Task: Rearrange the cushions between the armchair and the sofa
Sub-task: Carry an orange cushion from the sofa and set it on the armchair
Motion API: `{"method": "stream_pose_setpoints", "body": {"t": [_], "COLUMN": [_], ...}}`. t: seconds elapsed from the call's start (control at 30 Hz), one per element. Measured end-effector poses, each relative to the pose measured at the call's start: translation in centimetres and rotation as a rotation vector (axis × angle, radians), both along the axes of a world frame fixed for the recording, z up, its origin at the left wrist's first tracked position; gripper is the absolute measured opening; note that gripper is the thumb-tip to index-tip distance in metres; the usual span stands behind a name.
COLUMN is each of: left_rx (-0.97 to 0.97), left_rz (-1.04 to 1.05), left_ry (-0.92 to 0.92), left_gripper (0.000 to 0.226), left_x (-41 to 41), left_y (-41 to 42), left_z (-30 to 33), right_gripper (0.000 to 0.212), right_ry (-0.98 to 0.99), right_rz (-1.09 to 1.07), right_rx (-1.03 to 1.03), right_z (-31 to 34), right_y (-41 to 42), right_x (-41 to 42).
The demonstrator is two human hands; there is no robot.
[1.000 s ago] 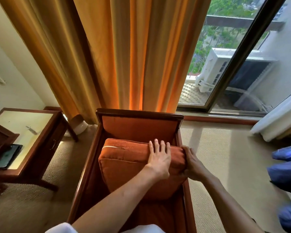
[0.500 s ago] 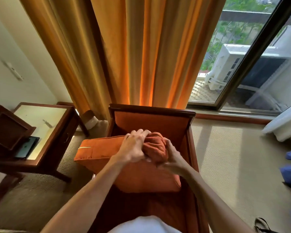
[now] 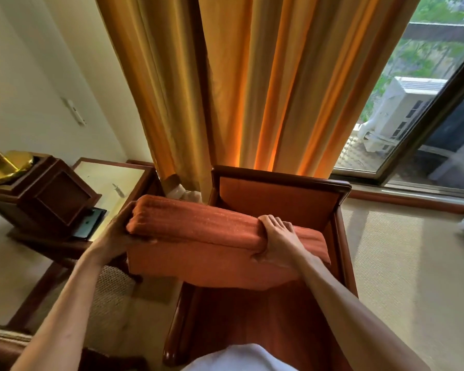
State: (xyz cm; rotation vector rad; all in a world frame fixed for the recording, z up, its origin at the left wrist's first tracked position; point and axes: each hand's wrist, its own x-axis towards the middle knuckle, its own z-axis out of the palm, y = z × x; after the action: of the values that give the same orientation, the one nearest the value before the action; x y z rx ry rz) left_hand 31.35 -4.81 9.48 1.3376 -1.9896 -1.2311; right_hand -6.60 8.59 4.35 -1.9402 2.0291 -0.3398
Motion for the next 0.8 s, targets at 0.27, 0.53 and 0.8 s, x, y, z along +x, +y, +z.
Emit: {"method": "stream_pose_setpoints", "body": {"t": [0.27,0.53,0.8], "left_rx": [-0.223,-0.554,-0.619], "left_rz": [-0.084,-0.383,-0.282], "left_ry": [-0.399,-0.886,-0.708], "left_gripper": [0.140,0.129,0.116], "left_x": [-3.1,-14.6,-9.8], "left_y": [-1.0,4.2,2.9], "left_z": [4.3,1.9,0.0], "right_gripper": [0.079,0.087,0.110], "right_ry": [0.065,0.155,0.196], "right_rz": [0.056,0.140,0.035], "right_rx": [0.064,-0.052,-0.034], "right_z": [2.9,5.1,3.8], "right_y": [-0.1,-2.0,-1.5], "right_x": [0.5,5.5,8.5]}}
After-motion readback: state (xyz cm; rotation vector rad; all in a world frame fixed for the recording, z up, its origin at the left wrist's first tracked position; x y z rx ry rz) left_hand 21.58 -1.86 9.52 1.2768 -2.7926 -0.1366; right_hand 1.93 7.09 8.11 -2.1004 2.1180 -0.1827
